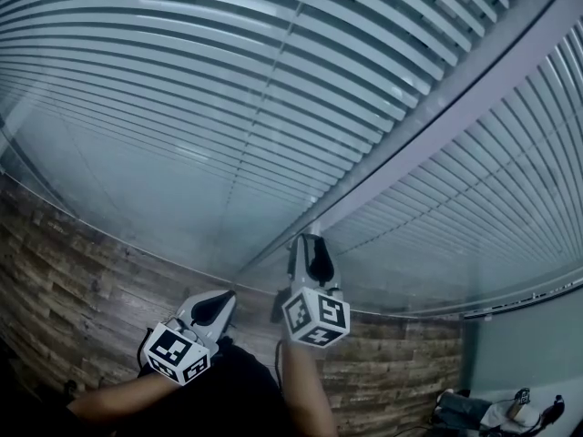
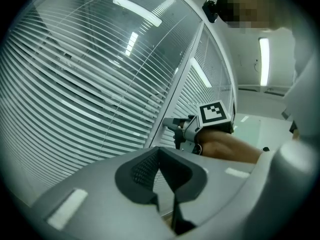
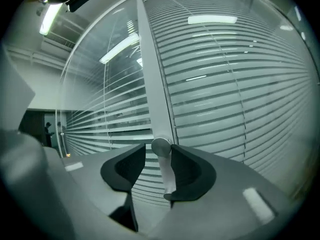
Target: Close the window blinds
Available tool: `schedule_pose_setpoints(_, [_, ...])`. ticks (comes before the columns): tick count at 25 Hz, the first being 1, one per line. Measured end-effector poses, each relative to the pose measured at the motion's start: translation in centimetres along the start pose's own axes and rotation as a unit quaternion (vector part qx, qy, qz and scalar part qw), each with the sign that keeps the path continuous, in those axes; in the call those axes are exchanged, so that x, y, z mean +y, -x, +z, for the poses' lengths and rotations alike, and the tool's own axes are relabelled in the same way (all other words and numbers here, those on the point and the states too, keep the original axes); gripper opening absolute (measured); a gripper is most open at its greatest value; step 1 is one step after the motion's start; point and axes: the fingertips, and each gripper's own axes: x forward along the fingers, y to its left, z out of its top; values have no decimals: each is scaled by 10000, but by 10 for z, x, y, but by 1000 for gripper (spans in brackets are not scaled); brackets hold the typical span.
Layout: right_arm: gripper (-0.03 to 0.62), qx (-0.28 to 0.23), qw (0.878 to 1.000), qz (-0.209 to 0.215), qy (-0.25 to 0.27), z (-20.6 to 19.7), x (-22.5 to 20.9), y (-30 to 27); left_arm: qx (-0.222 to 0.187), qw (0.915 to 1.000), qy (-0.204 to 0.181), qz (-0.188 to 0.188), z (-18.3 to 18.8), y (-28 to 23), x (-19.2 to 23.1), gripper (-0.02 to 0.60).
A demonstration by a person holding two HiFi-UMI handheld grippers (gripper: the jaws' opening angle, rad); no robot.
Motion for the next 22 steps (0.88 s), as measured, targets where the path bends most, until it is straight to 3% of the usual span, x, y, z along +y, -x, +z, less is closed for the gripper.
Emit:
schedule_pose_setpoints(5, [129, -77, 9995, -265, 173, 0, -3, -2, -15, 10000, 35, 45, 0, 3, 7, 0])
schedule_pose_setpoints(9, [127, 36, 9902, -412, 1333, 0, -1, -4, -25, 9999, 47, 95, 2, 4, 11, 0])
schedule_pose_setpoints(12, [127, 123, 9736, -489, 2228, 0, 0, -4, -32, 9999, 33, 98, 3, 3, 12, 0])
schedule_pose_setpoints(17, [128, 160, 9249, -640, 3745, -1, 1, -5, -21, 9999, 40, 107, 3, 1, 13, 0])
schedule_pose_setpoints(18, [129, 132, 9245, -634, 3756, -2, 2, -5, -14, 9999, 50, 105, 3, 1, 14, 0])
schedule_pose_setpoints(19, [130, 104, 9316, -606, 3583, -3, 2, -5, -8, 9999, 60, 103, 2, 1, 15, 0])
schedule_pose_setpoints(22, [163, 1, 9751, -407, 2178, -2, 0, -3, -11, 9999, 64, 90, 1, 1, 13, 0])
